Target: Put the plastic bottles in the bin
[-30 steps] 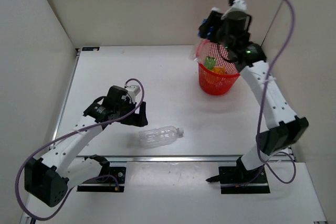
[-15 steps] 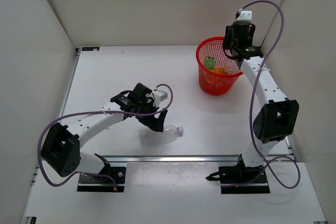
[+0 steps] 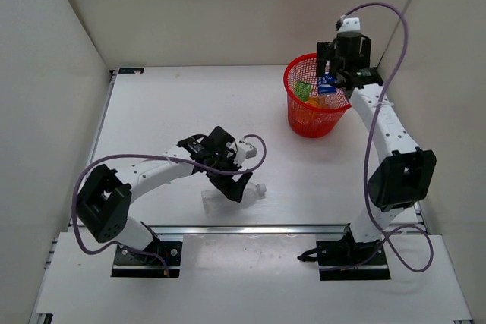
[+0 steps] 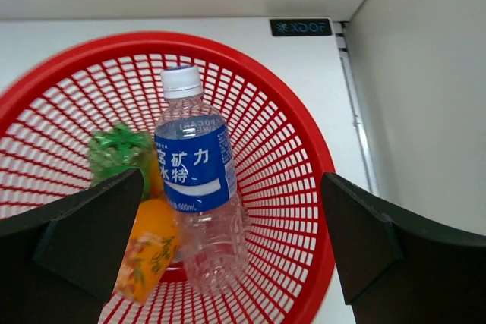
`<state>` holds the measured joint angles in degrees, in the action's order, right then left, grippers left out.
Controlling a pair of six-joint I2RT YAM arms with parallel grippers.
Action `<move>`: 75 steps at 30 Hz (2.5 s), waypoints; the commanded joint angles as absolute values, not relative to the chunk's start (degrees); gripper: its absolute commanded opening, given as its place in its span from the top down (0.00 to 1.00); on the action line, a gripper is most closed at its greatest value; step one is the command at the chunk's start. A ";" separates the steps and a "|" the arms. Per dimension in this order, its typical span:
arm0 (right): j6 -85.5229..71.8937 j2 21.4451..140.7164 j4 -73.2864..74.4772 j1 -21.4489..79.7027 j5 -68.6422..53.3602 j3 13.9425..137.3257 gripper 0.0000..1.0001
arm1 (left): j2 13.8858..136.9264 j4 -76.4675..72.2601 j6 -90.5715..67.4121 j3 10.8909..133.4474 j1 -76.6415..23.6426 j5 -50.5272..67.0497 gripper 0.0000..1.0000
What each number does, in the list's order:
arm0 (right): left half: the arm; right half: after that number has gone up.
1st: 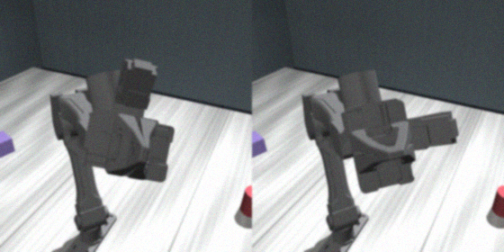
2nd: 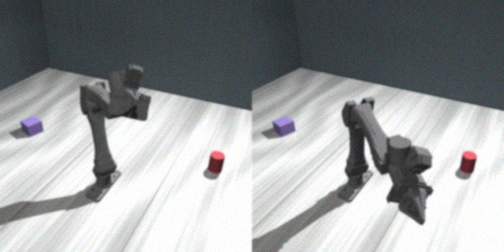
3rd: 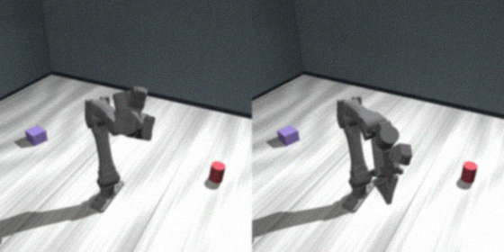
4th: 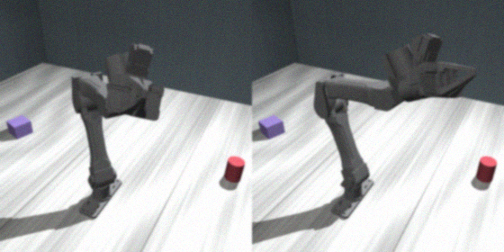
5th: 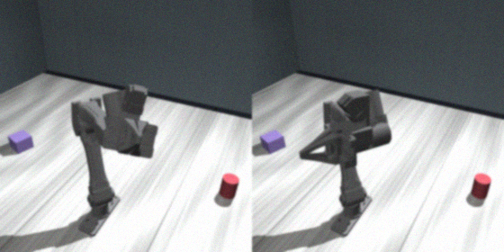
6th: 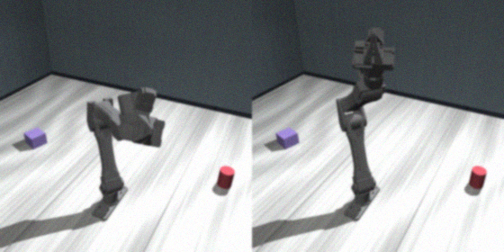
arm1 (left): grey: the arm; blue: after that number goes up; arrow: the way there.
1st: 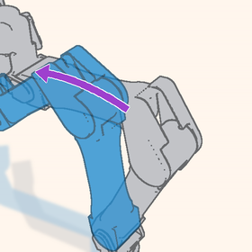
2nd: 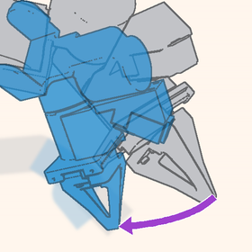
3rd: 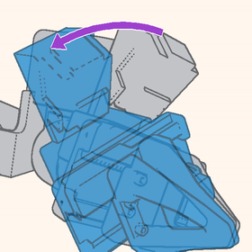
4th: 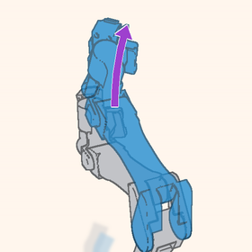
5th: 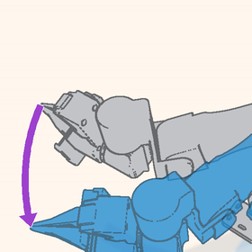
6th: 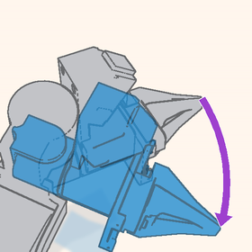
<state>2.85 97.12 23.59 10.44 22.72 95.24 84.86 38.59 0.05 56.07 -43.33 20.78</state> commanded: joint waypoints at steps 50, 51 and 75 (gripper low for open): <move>-22.68 52.91 43.42 -13.80 5.54 48.60 0.01 | 136.24 4.22 -38.14 143.17 -46.76 -8.53 0.01; -22.85 53.17 43.24 -13.45 6.15 48.95 0.01 | 134.84 3.96 -36.75 142.13 -47.11 -8.70 0.01; -17.76 49.84 43.77 -17.57 -2.72 48.61 0.01 | 41.26 41.21 -38.32 43.69 -21.83 -15.73 0.01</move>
